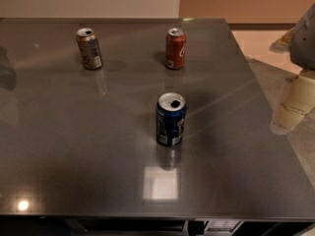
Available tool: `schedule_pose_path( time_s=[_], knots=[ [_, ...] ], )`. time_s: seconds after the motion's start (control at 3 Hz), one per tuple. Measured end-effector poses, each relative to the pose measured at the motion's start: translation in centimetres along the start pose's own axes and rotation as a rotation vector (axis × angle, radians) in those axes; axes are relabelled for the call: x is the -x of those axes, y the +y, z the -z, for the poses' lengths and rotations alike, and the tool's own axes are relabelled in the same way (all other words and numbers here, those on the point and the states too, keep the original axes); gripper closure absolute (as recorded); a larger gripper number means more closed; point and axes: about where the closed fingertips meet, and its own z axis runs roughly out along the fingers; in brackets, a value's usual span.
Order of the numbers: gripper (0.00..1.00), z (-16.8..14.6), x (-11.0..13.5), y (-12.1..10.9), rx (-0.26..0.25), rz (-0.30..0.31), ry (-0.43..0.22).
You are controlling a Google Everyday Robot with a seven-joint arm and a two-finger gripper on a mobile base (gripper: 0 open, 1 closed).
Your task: Move pepsi can near coke can
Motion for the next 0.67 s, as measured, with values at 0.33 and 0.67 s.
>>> schedule_pose_path(
  time_s=[0.33, 0.67],
  knots=[
    [0.00, 0.00, 0.00, 0.00, 0.000, 0.000, 0.000],
    [0.00, -0.24, 0.78, 0.06, 0.018, 0.007, -0.034]
  ],
)
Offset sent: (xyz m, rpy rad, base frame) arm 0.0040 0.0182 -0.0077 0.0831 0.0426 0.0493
